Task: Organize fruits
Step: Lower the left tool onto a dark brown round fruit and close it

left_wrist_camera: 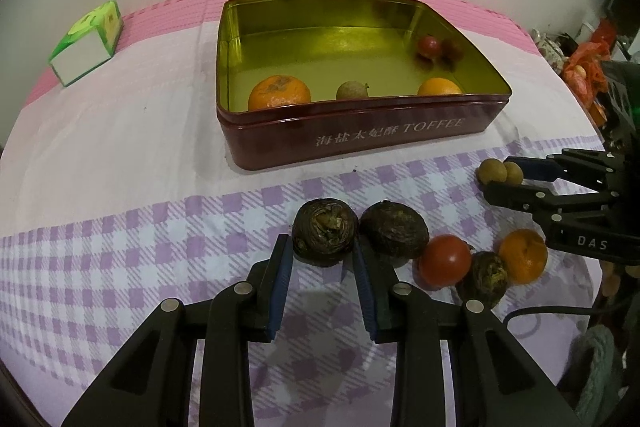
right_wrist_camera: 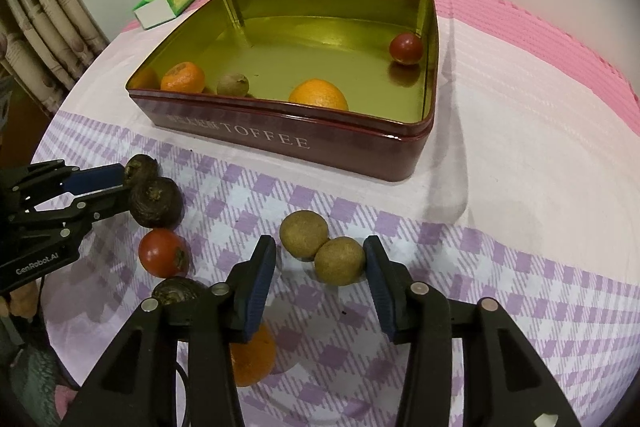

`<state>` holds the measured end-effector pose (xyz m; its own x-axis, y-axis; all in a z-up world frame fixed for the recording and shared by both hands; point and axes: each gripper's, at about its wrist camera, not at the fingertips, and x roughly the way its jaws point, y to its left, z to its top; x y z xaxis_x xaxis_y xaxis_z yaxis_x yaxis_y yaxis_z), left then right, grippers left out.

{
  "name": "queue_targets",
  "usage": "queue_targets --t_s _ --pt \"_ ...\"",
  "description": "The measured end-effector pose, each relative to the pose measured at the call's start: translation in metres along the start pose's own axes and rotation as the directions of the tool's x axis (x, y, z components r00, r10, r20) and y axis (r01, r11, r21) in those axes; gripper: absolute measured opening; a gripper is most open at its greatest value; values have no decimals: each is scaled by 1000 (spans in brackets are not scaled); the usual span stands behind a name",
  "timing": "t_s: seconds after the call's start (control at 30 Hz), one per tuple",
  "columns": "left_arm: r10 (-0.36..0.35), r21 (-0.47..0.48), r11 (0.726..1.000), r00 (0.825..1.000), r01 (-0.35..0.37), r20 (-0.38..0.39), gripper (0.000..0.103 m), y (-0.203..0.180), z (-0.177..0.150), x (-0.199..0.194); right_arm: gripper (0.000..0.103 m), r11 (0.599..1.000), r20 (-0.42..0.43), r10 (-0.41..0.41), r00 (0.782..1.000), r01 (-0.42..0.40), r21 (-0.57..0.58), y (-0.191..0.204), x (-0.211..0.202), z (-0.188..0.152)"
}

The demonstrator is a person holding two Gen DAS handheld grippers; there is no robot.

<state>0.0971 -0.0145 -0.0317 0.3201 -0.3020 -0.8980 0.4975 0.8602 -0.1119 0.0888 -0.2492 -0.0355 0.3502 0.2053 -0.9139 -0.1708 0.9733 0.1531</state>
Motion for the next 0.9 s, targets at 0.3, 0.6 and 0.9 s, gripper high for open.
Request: queue_targets --t_s 0.3,0.6,0.9 --pt "-3 8 1000 1000 3 -6 38 -5 2 -2 40 1000 9 -15 1000 15 5 0 0 -1" --pt "15 -13 1000 1000 -15 -21 47 -8 12 13 40 1000 15 -12 1000 12 13 -2 0 -1" --pt "30 -1 1000 999 -30 -23 37 -9 13 17 40 1000 18 -10 1000 10 22 -4 0 -1"
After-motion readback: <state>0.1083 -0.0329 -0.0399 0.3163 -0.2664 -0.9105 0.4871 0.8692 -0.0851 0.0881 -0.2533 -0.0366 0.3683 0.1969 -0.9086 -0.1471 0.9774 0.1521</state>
